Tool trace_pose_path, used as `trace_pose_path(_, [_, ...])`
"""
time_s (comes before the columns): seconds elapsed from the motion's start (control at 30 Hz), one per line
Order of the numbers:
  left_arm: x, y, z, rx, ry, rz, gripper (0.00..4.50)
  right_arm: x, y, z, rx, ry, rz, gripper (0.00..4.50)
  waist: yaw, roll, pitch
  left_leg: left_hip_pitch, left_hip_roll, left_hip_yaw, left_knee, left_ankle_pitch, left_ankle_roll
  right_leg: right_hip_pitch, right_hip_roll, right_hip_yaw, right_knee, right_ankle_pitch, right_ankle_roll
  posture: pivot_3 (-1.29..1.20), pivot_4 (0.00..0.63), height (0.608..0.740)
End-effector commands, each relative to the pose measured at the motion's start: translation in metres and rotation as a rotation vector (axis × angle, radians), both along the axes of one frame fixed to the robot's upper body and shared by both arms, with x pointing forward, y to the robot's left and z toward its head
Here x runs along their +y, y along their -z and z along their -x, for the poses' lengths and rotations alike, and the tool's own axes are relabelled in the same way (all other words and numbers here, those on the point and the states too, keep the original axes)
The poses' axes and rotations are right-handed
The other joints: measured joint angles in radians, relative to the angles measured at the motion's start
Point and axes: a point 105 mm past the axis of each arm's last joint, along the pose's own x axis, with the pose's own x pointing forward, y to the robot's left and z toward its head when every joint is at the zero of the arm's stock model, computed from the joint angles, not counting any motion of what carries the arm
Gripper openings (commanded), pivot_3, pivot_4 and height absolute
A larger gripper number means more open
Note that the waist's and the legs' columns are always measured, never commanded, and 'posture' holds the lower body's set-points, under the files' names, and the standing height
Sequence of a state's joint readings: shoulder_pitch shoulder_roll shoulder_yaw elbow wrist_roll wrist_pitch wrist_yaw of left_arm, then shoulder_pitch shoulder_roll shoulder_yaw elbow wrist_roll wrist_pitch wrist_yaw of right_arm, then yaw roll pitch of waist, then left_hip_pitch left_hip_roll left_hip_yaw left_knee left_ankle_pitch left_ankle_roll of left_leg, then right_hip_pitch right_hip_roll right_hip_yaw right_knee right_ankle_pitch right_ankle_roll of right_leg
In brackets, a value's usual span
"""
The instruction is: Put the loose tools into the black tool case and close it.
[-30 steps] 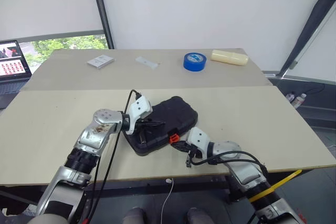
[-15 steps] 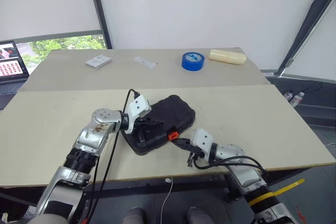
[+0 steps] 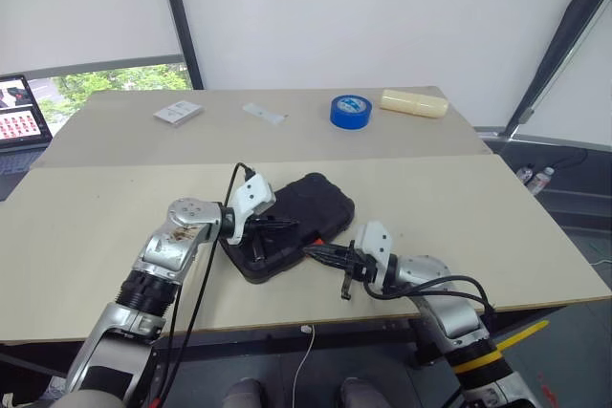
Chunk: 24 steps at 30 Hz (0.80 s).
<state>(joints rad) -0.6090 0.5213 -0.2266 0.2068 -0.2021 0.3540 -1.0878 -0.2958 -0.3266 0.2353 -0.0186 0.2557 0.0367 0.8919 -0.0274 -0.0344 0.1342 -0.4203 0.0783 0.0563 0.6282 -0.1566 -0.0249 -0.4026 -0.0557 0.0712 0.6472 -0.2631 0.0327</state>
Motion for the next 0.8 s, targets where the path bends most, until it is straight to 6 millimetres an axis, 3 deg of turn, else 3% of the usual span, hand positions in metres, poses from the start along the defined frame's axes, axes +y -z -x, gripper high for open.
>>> trace_pose_path(0.03, [0.009, 0.052, 0.013, 0.175, -0.029, -0.096, 0.02, -0.006, -0.014, -0.004, -0.002, 0.043, -0.065, 0.00, 0.001, 0.000, 0.000, 0.000, 0.000, 0.000, 0.000, 0.000, 0.000, 0.000, 0.000, 0.000, 0.000, 0.000, 0.000, 0.00, 0.150, 0.740])
trace_pose_path(0.37, [0.025, 0.053, 0.011, 0.162, -0.060, -0.102, 0.02, -0.029, 0.015, 0.015, 0.061, 0.012, 0.126, 0.00, -0.001, 0.001, -0.001, 0.001, 0.000, 0.000, -0.003, 0.000, 0.000, 0.000, 0.000, 0.000, -0.001, -0.002, -0.001, 0.00, 0.150, 0.740])
trace_pose_path(0.67, [0.017, 0.054, 0.013, 0.161, -0.046, -0.084, 0.02, -0.021, 0.014, -0.018, 0.016, 0.128, 0.101, 0.00, -0.009, 0.002, -0.001, 0.004, -0.001, 0.000, -0.003, -0.004, -0.006, 0.001, -0.001, 0.000, -0.001, -0.002, -0.001, 0.00, 0.150, 0.740])
trace_pose_path(0.8, [0.016, 0.055, 0.015, 0.167, -0.033, -0.091, 0.02, -0.012, 0.007, -0.019, 0.005, 0.107, 0.037, 0.00, -0.011, 0.002, -0.001, 0.004, -0.001, 0.000, -0.003, -0.004, -0.006, 0.002, 0.000, 0.000, -0.001, -0.002, -0.001, 0.00, 0.150, 0.740])
